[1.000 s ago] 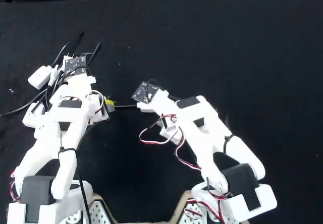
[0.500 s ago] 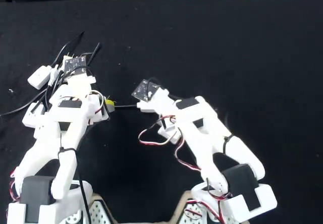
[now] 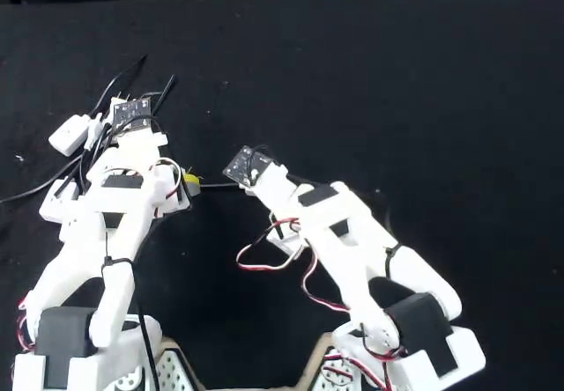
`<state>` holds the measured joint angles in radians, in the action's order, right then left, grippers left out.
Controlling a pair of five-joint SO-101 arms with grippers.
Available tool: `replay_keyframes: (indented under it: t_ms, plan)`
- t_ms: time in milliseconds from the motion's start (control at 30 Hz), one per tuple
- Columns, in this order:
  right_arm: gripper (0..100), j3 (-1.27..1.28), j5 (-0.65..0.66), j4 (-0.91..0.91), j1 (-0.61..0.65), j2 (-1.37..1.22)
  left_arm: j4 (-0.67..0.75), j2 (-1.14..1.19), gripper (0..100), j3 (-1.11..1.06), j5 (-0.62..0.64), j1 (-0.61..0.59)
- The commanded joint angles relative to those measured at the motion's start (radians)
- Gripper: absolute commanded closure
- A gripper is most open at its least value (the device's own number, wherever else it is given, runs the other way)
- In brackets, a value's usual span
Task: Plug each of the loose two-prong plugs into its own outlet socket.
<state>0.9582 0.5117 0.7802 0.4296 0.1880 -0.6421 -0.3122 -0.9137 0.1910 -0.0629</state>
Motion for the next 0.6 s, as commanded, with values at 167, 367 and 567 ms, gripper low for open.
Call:
replay_keyframes:
  t_ms: [167,367,567]
  plan:
    - [95.7,-0.007,-0.006,-0.021,-0.051,0.024,0.006,-0.008,73,0.013,0.008,-0.005]
    - [98.8,-0.041,-0.006,0.008,-0.091,0.047,0.006,-0.017,73,0.008,0.008,-0.007]
    - [98.8,-0.09,-0.015,0.092,-0.049,0.245,-0.026,-0.018,73,0.018,0.008,-0.012]
